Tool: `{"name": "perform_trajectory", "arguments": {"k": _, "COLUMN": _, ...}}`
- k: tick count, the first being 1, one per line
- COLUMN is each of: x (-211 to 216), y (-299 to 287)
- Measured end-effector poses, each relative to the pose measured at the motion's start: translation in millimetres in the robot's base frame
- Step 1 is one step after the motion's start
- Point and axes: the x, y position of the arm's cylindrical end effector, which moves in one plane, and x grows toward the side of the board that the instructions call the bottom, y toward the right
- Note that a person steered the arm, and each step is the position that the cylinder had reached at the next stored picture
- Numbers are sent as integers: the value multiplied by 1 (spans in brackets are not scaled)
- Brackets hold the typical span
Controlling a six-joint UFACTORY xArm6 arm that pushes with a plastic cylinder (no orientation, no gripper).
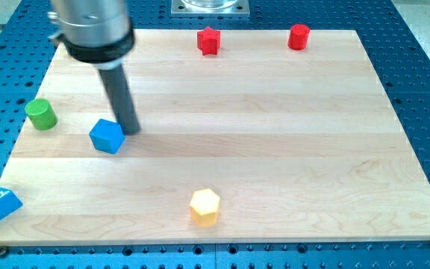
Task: Push the blue cube to the bottom right side of the board
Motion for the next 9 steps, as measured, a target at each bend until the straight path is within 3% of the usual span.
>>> {"name": "perform_trajectory", "arguments": {"k": 1, "x": 1, "y": -1}}
{"name": "perform_trajectory", "arguments": {"k": 4, "x": -12, "y": -111}}
{"name": "perform_trajectory", "arguments": {"k": 5, "x": 4, "y": -95}}
{"name": "perform_trajectory", "arguments": {"k": 6, "x": 4, "y": -32}}
{"name": "perform_trajectory", "arguments": {"k": 7, "x": -1, "y": -58}}
{"name": "perform_trajectory", "arguments": {"k": 8, "x": -2, "y": -135}}
{"name": "perform_trajectory", "arguments": {"k": 9, "x": 19, "y": -151}}
